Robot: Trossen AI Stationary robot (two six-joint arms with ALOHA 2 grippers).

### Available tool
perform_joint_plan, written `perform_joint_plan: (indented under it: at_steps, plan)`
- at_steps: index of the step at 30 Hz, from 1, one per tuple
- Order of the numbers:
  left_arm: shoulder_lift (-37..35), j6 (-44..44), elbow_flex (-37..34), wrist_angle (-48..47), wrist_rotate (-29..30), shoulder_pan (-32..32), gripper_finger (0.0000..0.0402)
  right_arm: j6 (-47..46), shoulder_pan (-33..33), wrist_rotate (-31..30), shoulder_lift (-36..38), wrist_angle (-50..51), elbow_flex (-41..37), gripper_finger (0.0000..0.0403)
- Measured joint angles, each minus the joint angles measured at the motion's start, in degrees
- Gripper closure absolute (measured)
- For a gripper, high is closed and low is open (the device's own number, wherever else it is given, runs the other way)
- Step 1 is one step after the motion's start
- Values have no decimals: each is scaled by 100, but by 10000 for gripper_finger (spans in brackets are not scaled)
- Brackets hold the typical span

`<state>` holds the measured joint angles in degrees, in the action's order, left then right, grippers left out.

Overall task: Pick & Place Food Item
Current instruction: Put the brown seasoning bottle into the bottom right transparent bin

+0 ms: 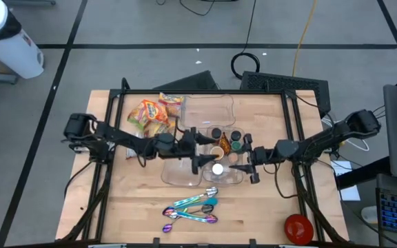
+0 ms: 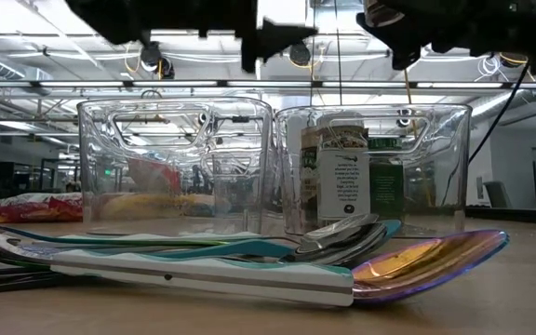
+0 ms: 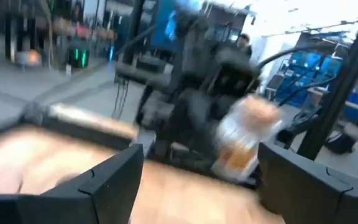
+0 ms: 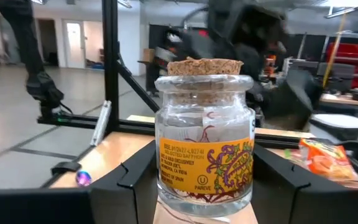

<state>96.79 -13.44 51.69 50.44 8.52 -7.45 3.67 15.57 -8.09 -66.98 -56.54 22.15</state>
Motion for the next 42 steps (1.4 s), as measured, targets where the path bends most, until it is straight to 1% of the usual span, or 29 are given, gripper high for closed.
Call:
perform_joint_plan:
  at_steps: [3,5,7,11,15,18,22,30,37,40,42]
  plan:
    - [129,742,231,-2,437,-224,81,248,126,-254,-3,6,0,225]
    - [205,1192,328,-20,649,-289,84,344,148,-315,-3,-8,2,225]
    - [257,1406,391,-22,702,-323,87,355,142,-408,-3,-25,2,225]
    - [489,1462,567,13,636,-371,88,318,142,-455,-5,-37,2,225]
    - [879,1658,904,26,319,-368,86,241,144,-693,-113,-183,2,225]
    - [1192,1841,1217,33,356,-367,92,248,142,-701,-238,-315,-4,225]
    - [1423,1812,1552,10,369,-355,106,265,143,-680,-357,-373,9,225]
    - [1437,1783,1588,22,341,-352,146,296,158,-517,-403,-343,96,225]
    - [1426,1783,1599,26,325,-352,186,368,263,-567,-411,-679,96,225]
    - [1426,1787,1599,37,302,-345,194,398,299,-601,-411,-827,96,225]
    - [1426,1785,1601,36,301,-347,192,411,309,-617,-411,-881,96,225]
